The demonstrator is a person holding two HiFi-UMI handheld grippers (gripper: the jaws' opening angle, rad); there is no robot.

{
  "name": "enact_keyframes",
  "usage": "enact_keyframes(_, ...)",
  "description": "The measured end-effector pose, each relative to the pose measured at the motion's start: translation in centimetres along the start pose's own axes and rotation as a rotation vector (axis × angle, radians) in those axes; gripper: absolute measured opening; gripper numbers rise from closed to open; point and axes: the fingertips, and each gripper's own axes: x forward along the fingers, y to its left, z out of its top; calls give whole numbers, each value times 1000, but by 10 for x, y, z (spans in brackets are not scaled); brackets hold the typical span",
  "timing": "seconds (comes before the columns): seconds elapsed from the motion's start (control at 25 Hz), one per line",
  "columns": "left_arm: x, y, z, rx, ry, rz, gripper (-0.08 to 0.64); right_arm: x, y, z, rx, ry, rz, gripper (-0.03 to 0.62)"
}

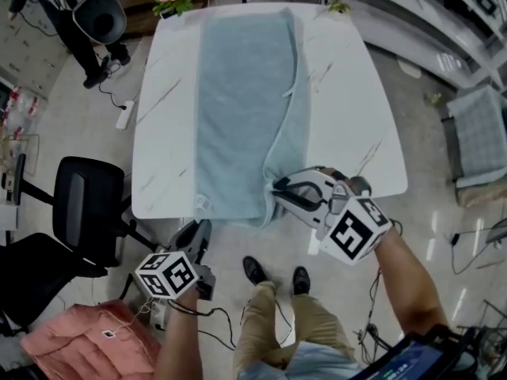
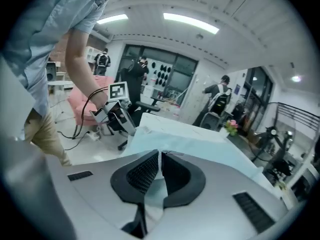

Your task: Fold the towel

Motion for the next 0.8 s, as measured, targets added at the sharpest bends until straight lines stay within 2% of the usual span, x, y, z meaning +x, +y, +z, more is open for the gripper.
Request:
enact_keyframes(0.08,-1,0,1,1,0,6,35,-36,0,-20,50,19,-124,35)
enact_keyframes(0.2,-1,0,0,-13,-10,5,35,-82,24,-58,166,58,-280,36)
enact_keyframes(0.32,1,-3,-1,-14,-9,7,35,-98,64,-89,291,75,-360,26)
enact_keyframes(0.44,1,-4,2,1,4,20,35,-95,85,-109,362,77,-393,15)
enact_keyframes(0.56,2,-5,3,19,20,26,35,-92,83,-119,368,91,-395,21)
enact_keyframes(0.68,2,-5,2,24,25,30,35,-91,77,-125,363,97,-370,83)
enact_keyframes(0.72,2,-6,2,21,22,30,35,-92,75,-125,323,111,-370,91)
enact_keyframes(0.8,1,-7,2,14,23,30,35,-94,73,-123,137,181,-367,136)
